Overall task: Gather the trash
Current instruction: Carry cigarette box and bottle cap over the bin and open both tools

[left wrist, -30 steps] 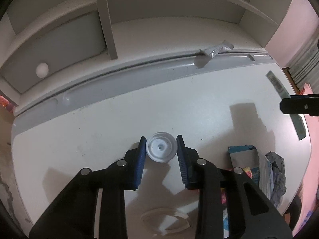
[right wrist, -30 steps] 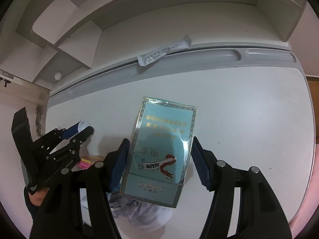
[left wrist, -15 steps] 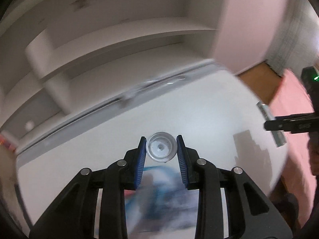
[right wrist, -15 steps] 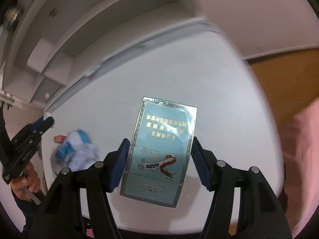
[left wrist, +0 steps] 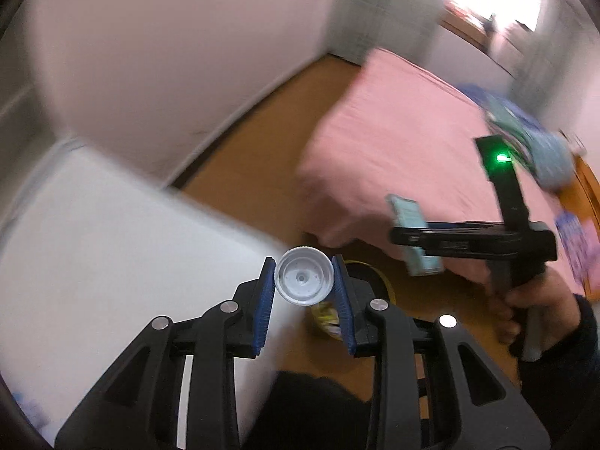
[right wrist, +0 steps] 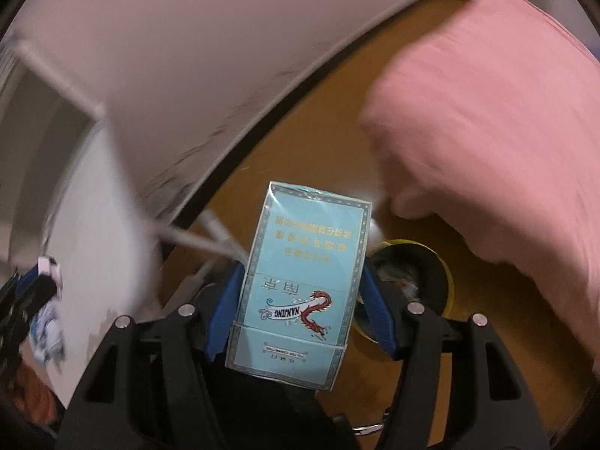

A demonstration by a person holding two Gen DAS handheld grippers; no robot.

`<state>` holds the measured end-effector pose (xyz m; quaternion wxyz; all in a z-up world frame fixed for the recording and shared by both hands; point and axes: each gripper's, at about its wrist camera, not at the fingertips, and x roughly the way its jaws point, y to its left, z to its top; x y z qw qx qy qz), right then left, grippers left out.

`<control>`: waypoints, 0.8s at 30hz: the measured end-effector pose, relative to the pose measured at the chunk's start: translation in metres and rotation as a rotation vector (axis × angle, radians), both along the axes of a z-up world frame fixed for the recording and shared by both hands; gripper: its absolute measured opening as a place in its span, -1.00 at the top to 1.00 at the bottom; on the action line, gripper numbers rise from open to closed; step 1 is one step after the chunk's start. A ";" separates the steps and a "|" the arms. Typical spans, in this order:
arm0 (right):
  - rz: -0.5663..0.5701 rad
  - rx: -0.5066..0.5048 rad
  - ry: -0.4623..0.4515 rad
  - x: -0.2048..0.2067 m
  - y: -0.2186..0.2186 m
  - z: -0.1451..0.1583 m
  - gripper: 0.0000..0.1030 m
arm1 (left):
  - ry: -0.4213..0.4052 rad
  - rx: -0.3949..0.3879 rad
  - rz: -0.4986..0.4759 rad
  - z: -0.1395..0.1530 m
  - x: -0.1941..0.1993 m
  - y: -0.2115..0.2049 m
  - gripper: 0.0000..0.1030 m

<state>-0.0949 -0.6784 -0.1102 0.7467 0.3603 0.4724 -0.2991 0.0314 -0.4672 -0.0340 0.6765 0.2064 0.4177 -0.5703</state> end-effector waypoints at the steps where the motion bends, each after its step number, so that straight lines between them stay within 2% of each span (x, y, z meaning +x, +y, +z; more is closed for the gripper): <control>1: -0.043 -0.002 0.007 -0.018 -0.006 -0.010 -0.18 | 0.005 0.003 -0.031 -0.009 -0.012 -0.013 0.43; 6: -0.167 0.050 0.041 -0.075 -0.020 -0.064 -0.18 | 0.015 0.050 -0.151 -0.076 -0.061 -0.073 0.43; 10: -0.203 0.095 0.072 -0.089 -0.026 -0.100 -0.18 | 0.033 0.104 -0.199 -0.133 -0.079 -0.105 0.43; 12: -0.195 0.094 0.078 -0.091 -0.021 -0.103 -0.18 | 0.030 0.133 -0.193 -0.159 -0.078 -0.122 0.43; 15: -0.185 0.078 0.101 -0.093 -0.023 -0.107 -0.18 | 0.072 0.154 -0.179 -0.175 -0.086 -0.125 0.43; 17: -0.180 0.090 0.106 -0.094 -0.025 -0.114 -0.18 | 0.070 0.166 -0.175 -0.182 -0.088 -0.126 0.43; 24: -0.205 0.095 0.092 -0.100 -0.032 -0.114 -0.19 | 0.069 0.175 -0.180 -0.182 -0.090 -0.124 0.43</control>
